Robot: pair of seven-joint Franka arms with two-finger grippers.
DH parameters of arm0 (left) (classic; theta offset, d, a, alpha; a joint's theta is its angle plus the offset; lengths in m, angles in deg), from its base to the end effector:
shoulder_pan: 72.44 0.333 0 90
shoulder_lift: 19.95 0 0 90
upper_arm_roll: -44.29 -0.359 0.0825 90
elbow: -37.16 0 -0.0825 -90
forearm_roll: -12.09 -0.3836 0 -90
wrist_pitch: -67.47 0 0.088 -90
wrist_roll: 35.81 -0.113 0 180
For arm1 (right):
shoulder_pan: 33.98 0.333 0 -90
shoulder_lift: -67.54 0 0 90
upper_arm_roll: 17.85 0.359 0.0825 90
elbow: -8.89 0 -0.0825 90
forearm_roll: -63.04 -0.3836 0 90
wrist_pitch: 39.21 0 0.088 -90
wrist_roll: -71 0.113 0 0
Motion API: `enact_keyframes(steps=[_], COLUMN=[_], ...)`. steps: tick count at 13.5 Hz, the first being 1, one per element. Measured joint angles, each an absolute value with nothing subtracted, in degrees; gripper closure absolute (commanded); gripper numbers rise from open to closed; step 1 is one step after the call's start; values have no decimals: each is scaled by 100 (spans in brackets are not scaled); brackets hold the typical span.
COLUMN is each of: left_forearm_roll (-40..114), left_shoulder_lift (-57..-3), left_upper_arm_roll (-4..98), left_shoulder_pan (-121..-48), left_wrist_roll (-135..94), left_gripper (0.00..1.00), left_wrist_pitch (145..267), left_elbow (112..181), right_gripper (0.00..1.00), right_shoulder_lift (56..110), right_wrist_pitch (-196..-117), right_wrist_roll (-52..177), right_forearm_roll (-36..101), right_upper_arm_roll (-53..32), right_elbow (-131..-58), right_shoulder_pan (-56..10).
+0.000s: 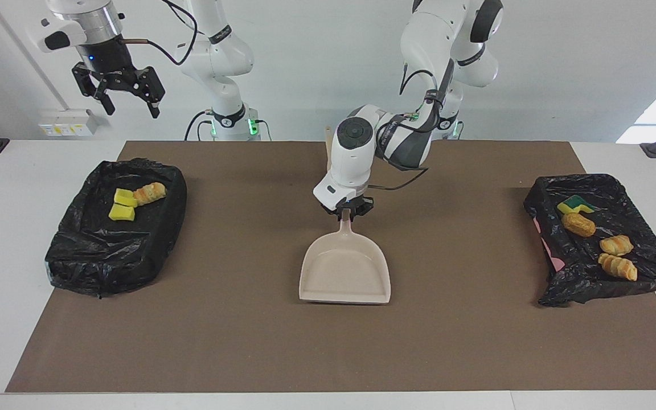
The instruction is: Sweep and dump trash in bin
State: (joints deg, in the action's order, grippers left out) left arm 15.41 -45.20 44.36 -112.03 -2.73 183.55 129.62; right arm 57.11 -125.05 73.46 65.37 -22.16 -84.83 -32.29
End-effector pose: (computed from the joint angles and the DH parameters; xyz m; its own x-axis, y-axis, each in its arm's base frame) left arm 0.5293 -0.4434 0.4018 0.9946 -0.0890 -0.0527 -0.0876 -0.9958 0.0275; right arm 0.4797 -0.0315 0.7185 0.9948 -0.0908 0.0451 -0.0920 -0.9955 0.0249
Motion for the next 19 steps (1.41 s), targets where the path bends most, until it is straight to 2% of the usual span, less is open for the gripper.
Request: enact_keyframes(steps=[2, 3, 4, 11, 19], left_forearm_roll=[1541, 1541, 1541, 1541, 1540], left_shoulder_lift=[-4552, -4569, -4576, -4438, -3509], left_upper_arm_roll=[4423, 4423, 4421, 4250, 4188], left_shoulder_pan=[-11203, -11204, -11204, -11120, -9738], left_wrist_roll=[-191, -178, -173, -154, -1549], left_gripper=[85, 57, 1, 0, 0], left_wrist_pitch=[18506, 18530, 18540, 18573, 17867], left_elbow=[12986, 12986, 12986, 12951, 12907], right_gripper=[0, 0, 0, 0, 0], right_shoulder_lift=[5727, 5735, 5756, 5831, 5831], right_wrist_pitch=[-12505, -12505, -12517, -12597, -12597], right_wrist_roll=[7346, 7349, 7360, 7368, 7368], right_forearm_roll=[6537, 6536, 6536, 6532, 6527], right_upper_arm_roll=[-2216, -2216, -2216, -2216, -2202], right_elbow=[-8485, -8491, -8499, -8504, -8504], right_shoulder_pan=[-3229, -3229, -3229, -3220, -3205])
